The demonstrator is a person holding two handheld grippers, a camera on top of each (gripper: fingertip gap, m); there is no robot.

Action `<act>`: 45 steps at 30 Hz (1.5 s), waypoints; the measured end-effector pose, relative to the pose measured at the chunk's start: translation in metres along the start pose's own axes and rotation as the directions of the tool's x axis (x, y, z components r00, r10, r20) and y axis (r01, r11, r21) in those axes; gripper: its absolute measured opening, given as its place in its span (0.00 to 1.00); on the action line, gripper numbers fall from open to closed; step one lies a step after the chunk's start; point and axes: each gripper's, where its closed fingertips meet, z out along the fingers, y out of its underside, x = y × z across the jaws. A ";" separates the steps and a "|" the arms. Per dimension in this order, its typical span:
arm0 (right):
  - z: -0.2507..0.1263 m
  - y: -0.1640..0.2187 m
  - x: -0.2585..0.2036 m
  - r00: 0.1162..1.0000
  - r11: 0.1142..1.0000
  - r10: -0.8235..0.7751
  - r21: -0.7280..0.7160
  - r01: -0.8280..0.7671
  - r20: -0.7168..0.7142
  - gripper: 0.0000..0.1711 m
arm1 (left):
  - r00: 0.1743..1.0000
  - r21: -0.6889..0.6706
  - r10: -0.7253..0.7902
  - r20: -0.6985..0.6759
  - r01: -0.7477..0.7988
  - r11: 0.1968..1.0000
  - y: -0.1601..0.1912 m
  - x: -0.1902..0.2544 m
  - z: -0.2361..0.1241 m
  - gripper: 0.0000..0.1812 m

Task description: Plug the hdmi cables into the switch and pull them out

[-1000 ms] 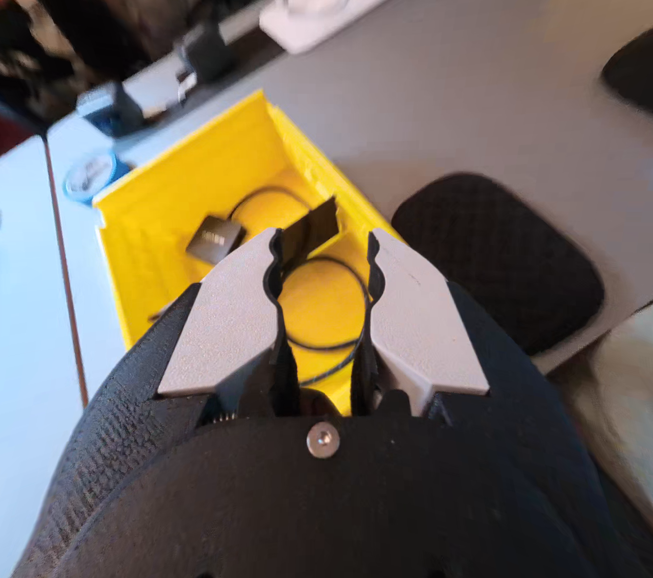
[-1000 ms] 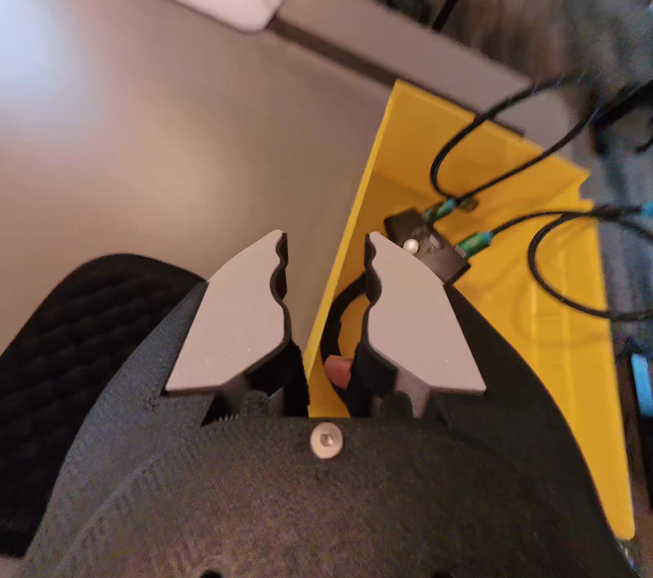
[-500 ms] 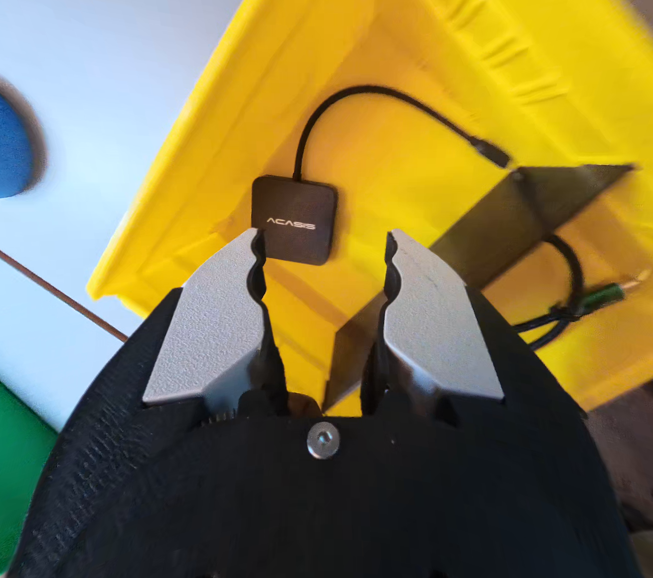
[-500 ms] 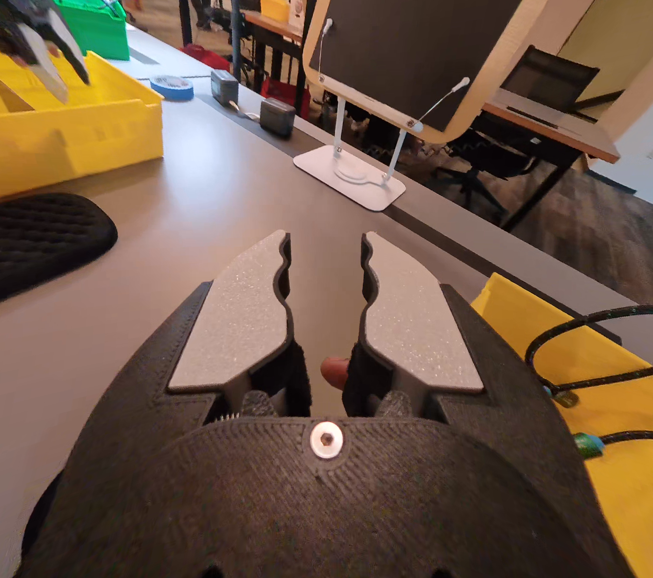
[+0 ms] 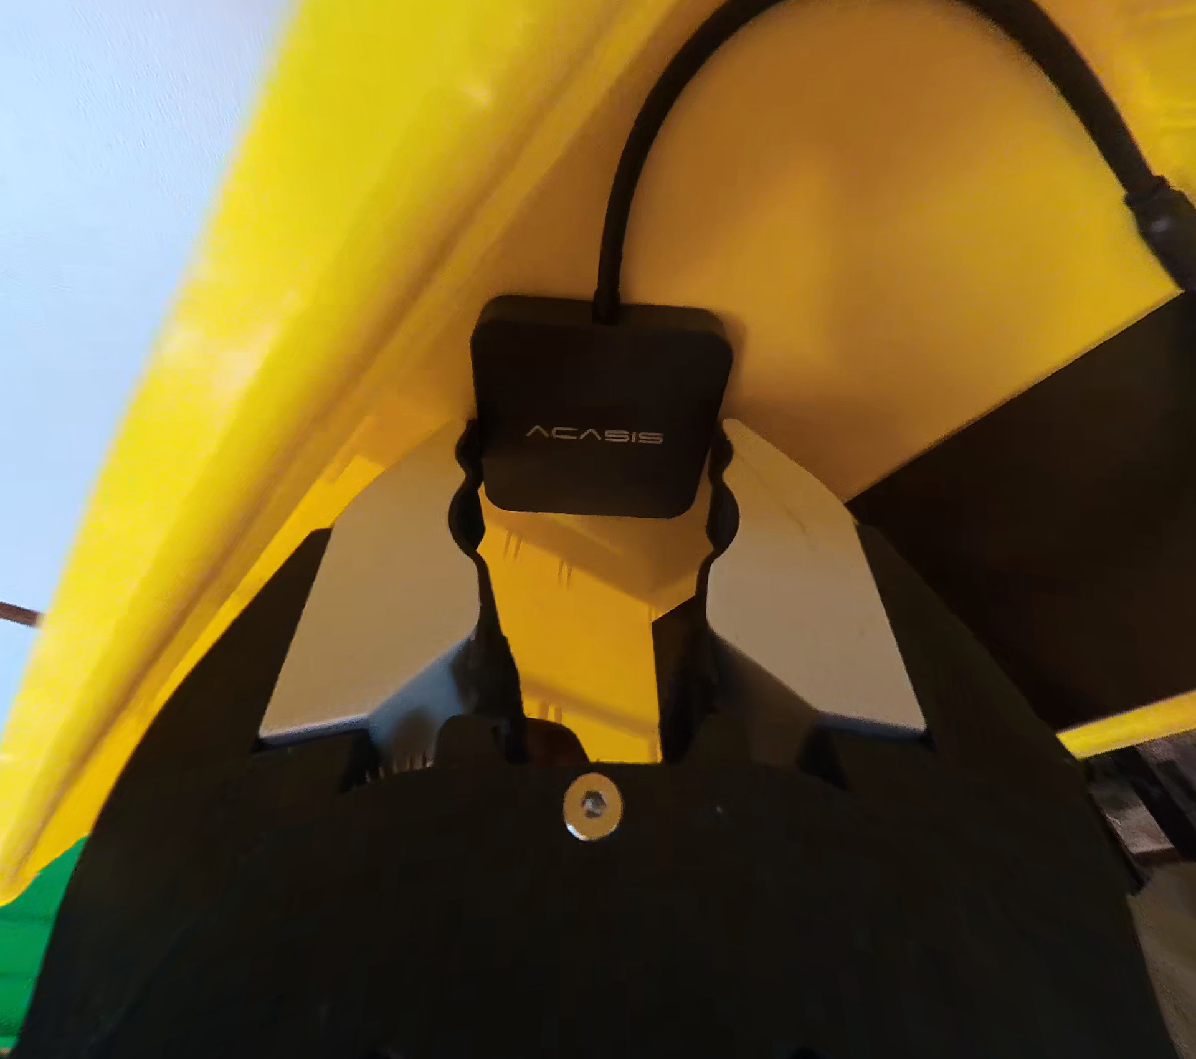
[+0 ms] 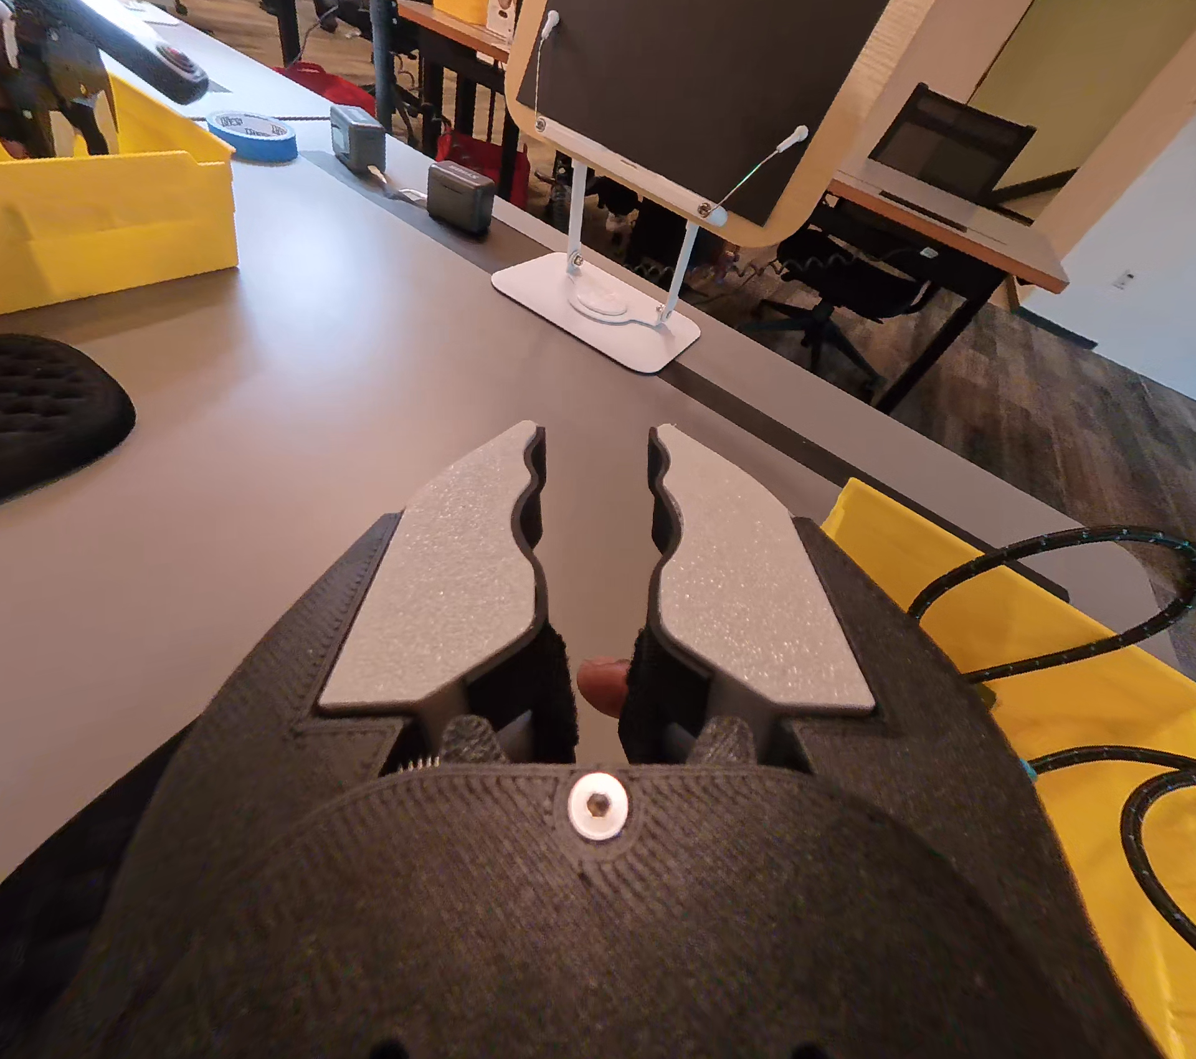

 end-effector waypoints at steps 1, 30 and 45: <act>0.000 0.001 0.000 1.000 1.000 -0.005 -0.004 0.005 -0.003 0.18 | 1.000 0.001 0.004 0.001 -0.004 1.000 0.000 0.001 0.000 0.37; 0.035 -0.037 -0.137 0.891 0.956 -0.267 0.215 0.198 0.366 0.18 | 0.962 0.959 -0.273 -0.003 0.080 0.271 -0.005 0.095 -0.158 0.22; 0.035 -0.012 -0.144 0.882 0.970 -0.231 0.164 0.178 0.411 0.19 | 0.671 0.307 0.536 0.511 -0.726 0.615 0.010 0.269 -0.105 0.27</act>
